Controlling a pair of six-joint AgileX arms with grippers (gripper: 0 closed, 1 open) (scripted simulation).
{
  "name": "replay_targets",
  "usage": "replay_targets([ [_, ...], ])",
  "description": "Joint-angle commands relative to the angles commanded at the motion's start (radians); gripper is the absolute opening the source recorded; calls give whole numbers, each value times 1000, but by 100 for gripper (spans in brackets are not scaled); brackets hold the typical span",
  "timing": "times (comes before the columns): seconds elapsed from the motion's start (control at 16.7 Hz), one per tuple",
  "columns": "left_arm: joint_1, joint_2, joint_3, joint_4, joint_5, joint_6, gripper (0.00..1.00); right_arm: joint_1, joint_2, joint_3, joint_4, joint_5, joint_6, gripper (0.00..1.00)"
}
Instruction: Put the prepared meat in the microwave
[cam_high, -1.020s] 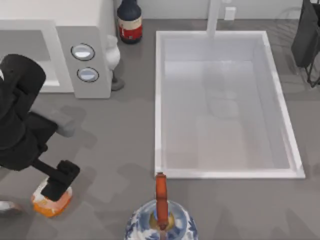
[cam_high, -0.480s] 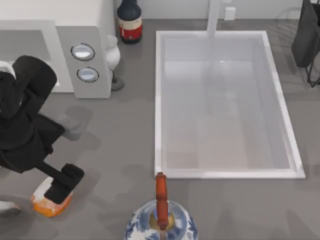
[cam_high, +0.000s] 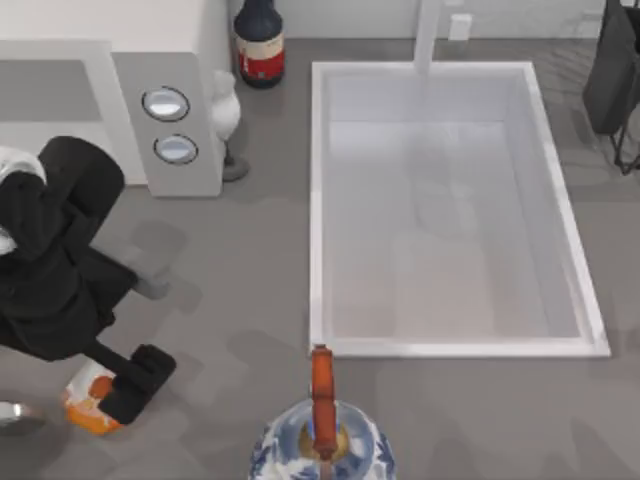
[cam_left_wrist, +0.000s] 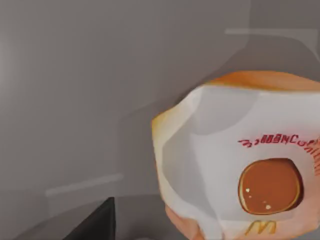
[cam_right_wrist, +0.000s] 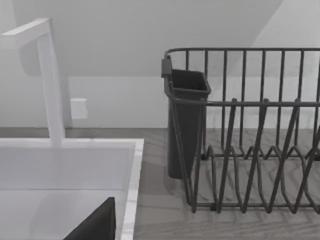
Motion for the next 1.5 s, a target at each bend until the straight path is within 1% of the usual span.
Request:
replay_targets([
  [0.3, 13, 139, -89, 233, 1, 22, 100, 0, 0, 0, 0, 0, 0, 100],
  [0.42, 18, 164, -110, 272, 1, 24, 100, 0, 0, 0, 0, 0, 0, 100],
  [0.66, 19, 167, -111, 276, 1, 24, 100, 0, 0, 0, 0, 0, 0, 100],
  [1.44, 19, 167, -111, 276, 1, 24, 2, 0, 0, 0, 0, 0, 0, 100],
  [1.5, 19, 167, -111, 276, 1, 24, 0, 0, 0, 0, 0, 0, 0, 100],
])
